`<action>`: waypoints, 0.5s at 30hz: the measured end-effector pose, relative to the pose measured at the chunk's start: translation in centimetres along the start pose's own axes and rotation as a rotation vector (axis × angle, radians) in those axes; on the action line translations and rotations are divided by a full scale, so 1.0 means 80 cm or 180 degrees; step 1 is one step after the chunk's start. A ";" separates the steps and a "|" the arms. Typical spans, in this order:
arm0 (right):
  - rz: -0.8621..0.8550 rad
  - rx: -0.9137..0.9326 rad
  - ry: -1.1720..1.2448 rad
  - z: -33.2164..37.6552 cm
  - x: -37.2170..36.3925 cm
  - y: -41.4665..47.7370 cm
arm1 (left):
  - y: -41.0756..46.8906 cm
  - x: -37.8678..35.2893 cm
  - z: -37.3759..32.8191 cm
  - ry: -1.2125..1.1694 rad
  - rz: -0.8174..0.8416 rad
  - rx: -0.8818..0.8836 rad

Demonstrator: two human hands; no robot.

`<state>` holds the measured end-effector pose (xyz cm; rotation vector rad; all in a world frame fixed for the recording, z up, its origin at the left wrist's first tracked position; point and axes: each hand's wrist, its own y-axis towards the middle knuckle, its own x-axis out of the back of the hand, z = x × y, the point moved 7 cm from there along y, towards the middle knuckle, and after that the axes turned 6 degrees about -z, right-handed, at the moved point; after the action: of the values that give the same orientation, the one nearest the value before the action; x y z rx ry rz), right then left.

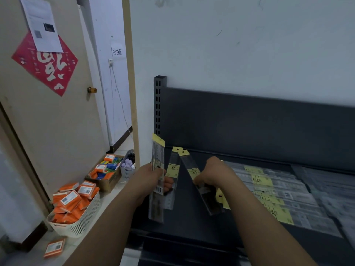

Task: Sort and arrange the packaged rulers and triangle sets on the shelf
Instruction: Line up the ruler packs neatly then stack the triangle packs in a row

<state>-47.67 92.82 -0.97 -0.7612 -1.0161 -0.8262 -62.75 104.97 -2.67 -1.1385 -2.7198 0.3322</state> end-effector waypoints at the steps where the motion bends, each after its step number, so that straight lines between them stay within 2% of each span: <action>1: 0.0011 0.0017 -0.0019 0.001 0.001 0.000 | 0.000 0.000 0.000 0.0016 -0.0008 0.0004; 7: 0.0166 0.0142 0.0433 -0.001 0.003 0.008 | -0.001 0.003 -0.001 -0.0020 -0.0001 0.0021; 12: 0.0359 0.0154 0.2004 -0.003 0.003 0.005 | -0.001 0.005 -0.005 -0.0263 0.0018 -0.0004; 15: 0.0637 0.0277 0.2589 0.008 -0.012 -0.003 | -0.001 0.004 -0.010 -0.0105 -0.0065 -0.0124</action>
<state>-48.40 93.50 -1.63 -0.3755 -0.2403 -0.8046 -62.82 105.24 -1.87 -1.1241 -2.7761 0.2992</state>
